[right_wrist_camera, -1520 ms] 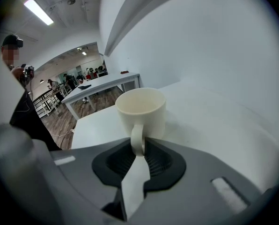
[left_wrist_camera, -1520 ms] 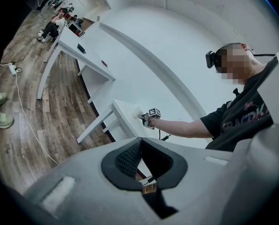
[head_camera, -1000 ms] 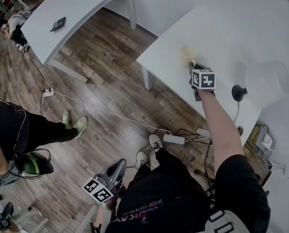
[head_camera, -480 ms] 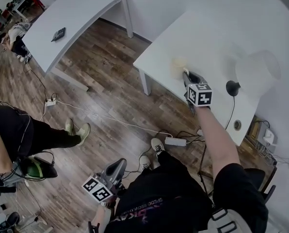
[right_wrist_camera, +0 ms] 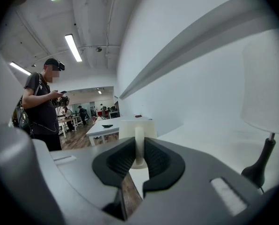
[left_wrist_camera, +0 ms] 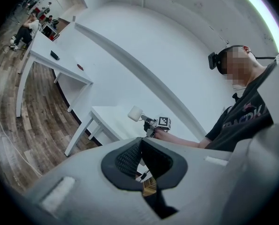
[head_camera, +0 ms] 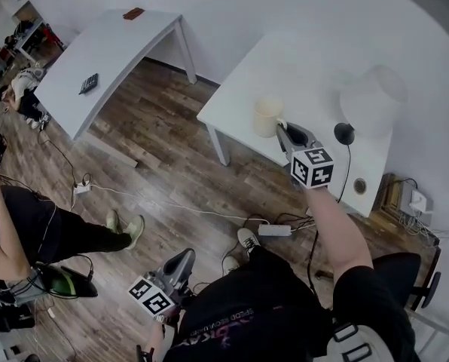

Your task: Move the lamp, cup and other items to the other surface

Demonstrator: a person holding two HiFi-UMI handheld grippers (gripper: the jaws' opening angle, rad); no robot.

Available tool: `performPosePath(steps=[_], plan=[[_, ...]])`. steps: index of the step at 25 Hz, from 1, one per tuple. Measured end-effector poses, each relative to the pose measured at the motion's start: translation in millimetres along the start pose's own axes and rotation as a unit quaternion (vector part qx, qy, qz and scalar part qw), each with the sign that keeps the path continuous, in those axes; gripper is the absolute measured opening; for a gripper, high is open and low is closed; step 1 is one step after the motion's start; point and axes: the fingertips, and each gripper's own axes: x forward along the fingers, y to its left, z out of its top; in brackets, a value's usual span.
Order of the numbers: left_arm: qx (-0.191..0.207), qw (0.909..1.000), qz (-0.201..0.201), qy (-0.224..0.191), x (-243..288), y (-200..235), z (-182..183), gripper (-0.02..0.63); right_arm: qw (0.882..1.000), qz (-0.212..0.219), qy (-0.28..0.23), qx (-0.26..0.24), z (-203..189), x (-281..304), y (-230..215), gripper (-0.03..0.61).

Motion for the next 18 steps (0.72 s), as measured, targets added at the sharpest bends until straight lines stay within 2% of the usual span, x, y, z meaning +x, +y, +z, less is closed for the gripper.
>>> performPosePath(steps=[10, 18], plan=[[0.030, 0.9952, -0.088, 0.029, 15, -23, 1, -0.005, 0.998, -0.029, -0.057, 0.006, 27, -101, 18, 0.052], [0.033, 0.9833, -0.160, 0.081, 18, -49, -31, -0.005, 0.992, -0.097, -0.083, 0.011, 15, -207, 20, 0.052]])
